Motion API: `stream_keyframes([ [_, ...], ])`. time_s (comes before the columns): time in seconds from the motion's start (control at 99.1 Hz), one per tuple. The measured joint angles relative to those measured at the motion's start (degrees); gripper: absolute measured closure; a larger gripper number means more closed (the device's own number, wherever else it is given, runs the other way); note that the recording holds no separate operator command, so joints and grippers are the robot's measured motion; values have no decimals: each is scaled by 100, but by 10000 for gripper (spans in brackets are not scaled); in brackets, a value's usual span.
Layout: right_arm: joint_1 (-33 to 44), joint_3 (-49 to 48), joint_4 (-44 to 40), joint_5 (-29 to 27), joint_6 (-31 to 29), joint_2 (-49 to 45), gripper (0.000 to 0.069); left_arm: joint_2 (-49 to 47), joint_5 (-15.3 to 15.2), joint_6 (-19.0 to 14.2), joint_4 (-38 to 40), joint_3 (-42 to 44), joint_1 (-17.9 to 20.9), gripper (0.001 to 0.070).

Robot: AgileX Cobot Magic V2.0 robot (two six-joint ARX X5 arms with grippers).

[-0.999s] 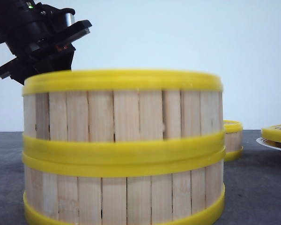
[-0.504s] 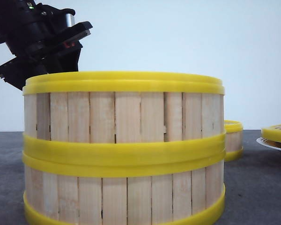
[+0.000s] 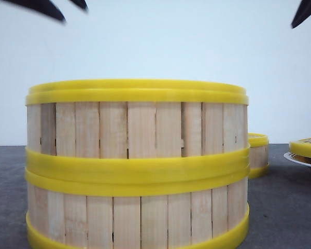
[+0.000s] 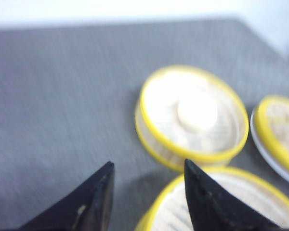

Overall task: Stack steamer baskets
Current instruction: 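Open the left gripper and raise it away from the stack, then lower the right gripper onto the rim of the other bun-filled basket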

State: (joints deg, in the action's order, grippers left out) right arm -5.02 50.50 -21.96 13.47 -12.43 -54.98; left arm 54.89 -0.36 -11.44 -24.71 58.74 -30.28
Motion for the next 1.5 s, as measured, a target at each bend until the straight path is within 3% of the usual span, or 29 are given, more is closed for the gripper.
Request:
stream_keyframes([
  [0.121, -101, 328, -2, 0, -2, -765, 270, -640, -428, 0, -225, -63, 0, 441],
  [0.192, -164, 487, -4, 0, -2, -1215, 270, -1088, -531, -4, -258, -317, 0, 441],
  [0.363, -247, 981, 42, -9, -2, -2308, 270, -2245, -529, -68, -555, -1071, 0, 441],
  [0.535, -258, 1449, 199, -282, -7, -3281, 289, -3051, -531, -146, -1443, -1119, -2, 441],
  [0.686, -258, 1659, 286, -479, -114, -3941, 332, -3340, -529, -149, -2142, -1119, -2, 441],
  [0.999, -260, 1676, 763, -597, -297, -4723, 369, -3556, -527, -299, -2275, -1119, -2, 441],
  [1.18, -260, 1676, 815, -750, -326, -4819, 489, -3556, -428, -304, -2310, -1119, -2, 441],
  [1.362, -260, 1679, 813, -767, -415, -4900, 532, -3556, -426, -304, -2310, -1119, -2, 441],
  [1.503, -267, 1692, 850, -807, -481, -4916, 637, -3556, -426, -304, -2310, -1119, -2, 441],
])
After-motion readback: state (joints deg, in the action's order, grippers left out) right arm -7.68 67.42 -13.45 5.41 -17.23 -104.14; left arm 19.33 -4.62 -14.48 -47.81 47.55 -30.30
